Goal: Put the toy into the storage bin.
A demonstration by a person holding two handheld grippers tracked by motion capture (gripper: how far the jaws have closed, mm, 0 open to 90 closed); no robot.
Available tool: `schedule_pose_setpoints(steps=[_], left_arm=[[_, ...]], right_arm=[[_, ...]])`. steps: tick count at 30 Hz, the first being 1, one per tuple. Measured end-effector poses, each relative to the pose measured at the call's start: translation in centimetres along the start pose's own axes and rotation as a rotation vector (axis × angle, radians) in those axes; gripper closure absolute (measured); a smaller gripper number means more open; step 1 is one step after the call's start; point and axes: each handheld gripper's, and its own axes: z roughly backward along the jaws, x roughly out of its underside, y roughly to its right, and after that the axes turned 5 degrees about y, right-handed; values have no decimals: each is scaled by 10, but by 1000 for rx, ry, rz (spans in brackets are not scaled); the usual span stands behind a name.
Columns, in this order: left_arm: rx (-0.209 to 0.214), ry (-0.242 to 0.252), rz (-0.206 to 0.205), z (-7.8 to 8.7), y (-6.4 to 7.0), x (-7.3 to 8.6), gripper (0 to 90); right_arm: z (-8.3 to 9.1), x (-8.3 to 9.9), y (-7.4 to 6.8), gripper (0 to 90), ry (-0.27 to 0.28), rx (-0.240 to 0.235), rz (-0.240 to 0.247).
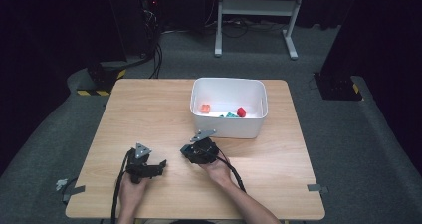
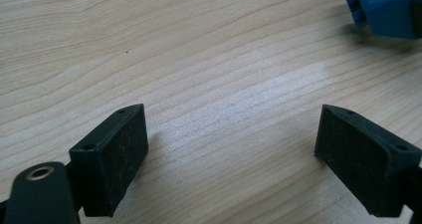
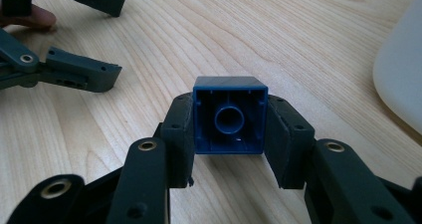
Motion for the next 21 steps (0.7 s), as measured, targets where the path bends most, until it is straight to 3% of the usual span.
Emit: schedule_pose_setpoints(steps=[21], left_arm=[[0,0,0,0,0,0,131]], right_arm=[[29,-12,2,588,36,-29,15]])
